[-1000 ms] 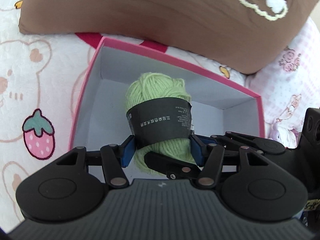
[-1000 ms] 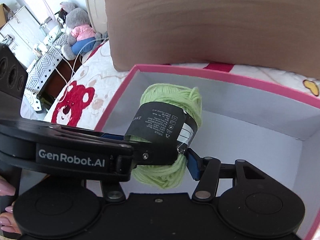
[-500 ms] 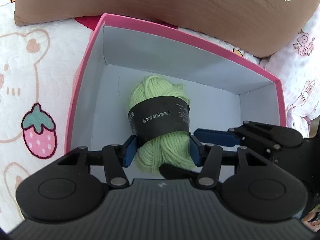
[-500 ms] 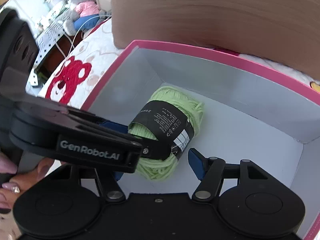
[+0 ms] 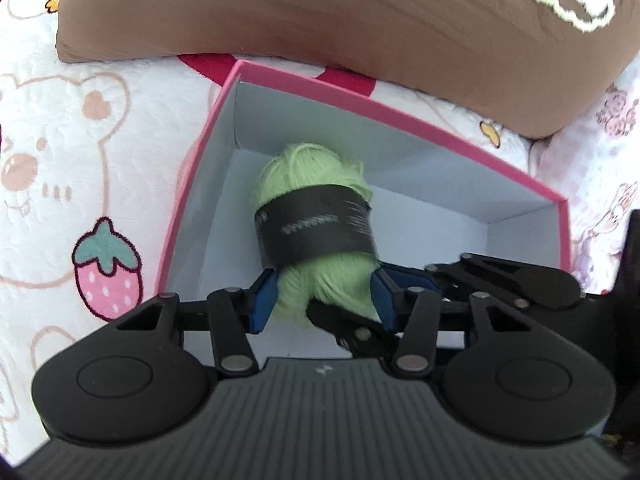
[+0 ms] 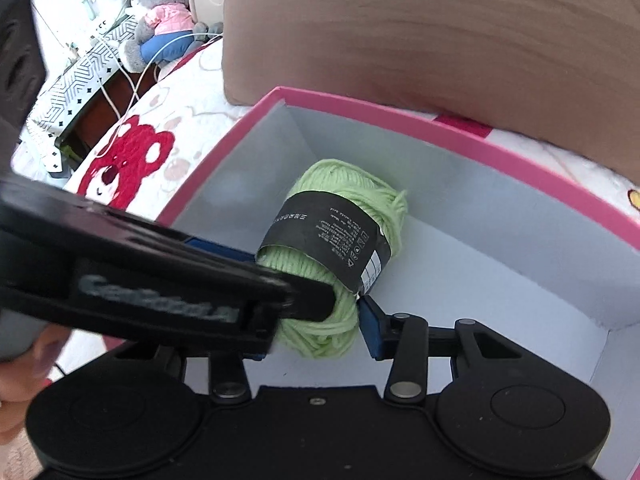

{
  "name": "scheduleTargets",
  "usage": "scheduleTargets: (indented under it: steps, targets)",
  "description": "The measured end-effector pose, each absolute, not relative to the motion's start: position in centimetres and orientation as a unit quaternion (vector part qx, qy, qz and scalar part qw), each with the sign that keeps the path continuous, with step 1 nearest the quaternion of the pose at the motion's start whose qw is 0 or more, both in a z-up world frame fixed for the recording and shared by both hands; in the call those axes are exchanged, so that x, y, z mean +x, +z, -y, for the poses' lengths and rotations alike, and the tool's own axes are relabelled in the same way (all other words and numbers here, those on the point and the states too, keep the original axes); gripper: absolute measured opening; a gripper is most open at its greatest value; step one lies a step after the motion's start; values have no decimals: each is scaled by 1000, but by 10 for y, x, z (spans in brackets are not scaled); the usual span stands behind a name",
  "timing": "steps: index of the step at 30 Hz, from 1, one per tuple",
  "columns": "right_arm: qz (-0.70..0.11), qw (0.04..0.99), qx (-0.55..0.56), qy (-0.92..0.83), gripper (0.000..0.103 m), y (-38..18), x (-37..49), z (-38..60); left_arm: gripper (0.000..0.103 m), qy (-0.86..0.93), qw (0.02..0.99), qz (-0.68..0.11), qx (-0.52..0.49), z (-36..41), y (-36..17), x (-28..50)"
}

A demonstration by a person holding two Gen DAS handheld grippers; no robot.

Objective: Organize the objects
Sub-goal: 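Lower the yarn ball into the pink box and open the left tool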

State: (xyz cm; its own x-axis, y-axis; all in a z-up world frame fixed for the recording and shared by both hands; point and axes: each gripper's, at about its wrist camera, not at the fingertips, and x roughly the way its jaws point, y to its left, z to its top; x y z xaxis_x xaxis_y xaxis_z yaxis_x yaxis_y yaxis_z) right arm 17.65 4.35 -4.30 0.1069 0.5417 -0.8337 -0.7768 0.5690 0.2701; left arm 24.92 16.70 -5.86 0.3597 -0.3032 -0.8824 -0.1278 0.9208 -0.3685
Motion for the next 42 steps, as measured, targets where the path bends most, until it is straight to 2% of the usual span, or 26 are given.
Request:
scheduleTargets:
  steps: [2, 4, 5, 13, 20, 28, 34, 42]
  targets:
    - [-500, 734, -114, 446, 47, -46, 181, -43, 44, -49, 806, -557, -192, -168, -56, 248]
    - [-508, 729, -101, 448, 47, -50, 184, -44, 32, -41, 809, -555, -189, -169, -57, 249]
    - [-510, 727, -96, 449, 47, -50, 185, -44, 32, -36, 808, -557, -189, -170, -57, 249]
    - [-527, 710, -60, 463, 47, -53, 189, -55, 31, -10, 816, -552, -169, -168, -42, 245]
    - [-522, 709, -80, 467, 47, -53, 185, -64, 31, 6, 821, -549, -159, -164, -45, 246]
    - [-491, 712, -100, 491, 47, -28, 167, -31, 30, 23, 823, -544, -162, -157, -55, 240]
    - [-480, 724, -113, 482, 48, -21, 154, -5, 30, 54, 835, -531, -138, -154, -47, 235]
    - [-466, 744, -121, 463, 48, -7, 140, 25, 29, 53, 842, -514, -156, -157, -28, 214]
